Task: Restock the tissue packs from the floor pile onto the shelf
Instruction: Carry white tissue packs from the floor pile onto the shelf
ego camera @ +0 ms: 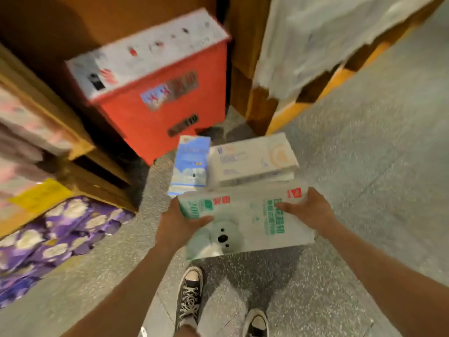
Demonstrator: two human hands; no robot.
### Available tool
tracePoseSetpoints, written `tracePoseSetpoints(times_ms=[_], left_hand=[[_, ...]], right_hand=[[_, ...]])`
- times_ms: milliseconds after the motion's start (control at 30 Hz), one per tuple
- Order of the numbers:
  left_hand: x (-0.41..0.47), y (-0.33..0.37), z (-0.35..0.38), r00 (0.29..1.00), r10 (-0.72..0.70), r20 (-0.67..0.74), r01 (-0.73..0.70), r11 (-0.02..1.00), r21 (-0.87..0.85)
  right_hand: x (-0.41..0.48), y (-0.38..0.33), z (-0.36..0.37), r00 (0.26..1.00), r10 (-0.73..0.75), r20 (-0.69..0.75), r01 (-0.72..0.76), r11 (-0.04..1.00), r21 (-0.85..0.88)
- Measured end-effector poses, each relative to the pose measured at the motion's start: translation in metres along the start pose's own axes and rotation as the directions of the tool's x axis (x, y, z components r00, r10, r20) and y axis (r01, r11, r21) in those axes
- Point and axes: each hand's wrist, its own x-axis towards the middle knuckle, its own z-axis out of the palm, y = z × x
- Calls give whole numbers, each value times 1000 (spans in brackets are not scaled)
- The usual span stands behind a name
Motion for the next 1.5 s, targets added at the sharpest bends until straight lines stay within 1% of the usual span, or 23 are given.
tracePoseSetpoints(times_ms=[100,167,233,367,433,500,600,733,900,967,1033,1100,1233,1267,1333,1400,1500], left_hand=[[-87,45,-92,995,-35,-90,32,999,-36],[-146,67,-148,986,-87,-141,72,992,-104],[-203,78,-199,970,-124,-207,82,977,-199],[-305,76,-280,926,-197,-322,102,952,-288],[-359,67,-314,885,-240,-398,106,938,-330],[-413,49,-339,841,-281,-462,109,925,-363],[-490,10,-364,761,-352,-545,105,895,-433],[-612,-48,-383,612,-444,-655,102,865,-492],[-791,-135,-378,374,-535,-757,97,835,-542],[-865,-168,-372,293,-560,-775,120,826,-551],[-937,-201,-367,205,-595,-777,155,803,-575],[-1003,-229,-361,103,-636,-765,184,768,-613],[-1116,-281,-337,-108,-695,-711,223,680,-699],[-1140,-293,-329,-163,-708,-687,223,652,-725],[-1186,-319,-313,-275,-731,-625,206,590,-781],[-1231,-347,-299,-384,-737,-557,183,530,-828],[-1300,-385,-286,-531,-718,-450,123,461,-879]], right_hand=[[-69,-78,-53,992,-121,37,122,993,-9],[-116,-122,-83,980,-191,56,193,981,-21],[-161,-163,-107,961,-262,88,264,964,-8],[-246,-231,-131,908,-385,164,386,922,29],[-294,-267,-129,864,-453,220,455,889,44],[-341,-293,-120,794,-532,295,540,839,60],[-405,-319,-97,703,-614,358,634,770,76],[-511,-338,-49,575,-689,441,723,680,121],[-668,-323,35,352,-735,580,808,551,208],[-736,-311,67,242,-724,646,831,498,247],[-802,-297,104,165,-717,677,841,461,282],[-869,-282,138,79,-701,708,845,425,326],[-993,-251,210,-137,-618,774,820,367,438],[-1023,-244,228,-195,-598,777,821,334,463],[-1082,-229,271,-300,-559,773,822,259,507],[-1145,-212,315,-408,-490,770,807,201,555],[-1253,-181,374,-563,-382,733,747,145,649]])
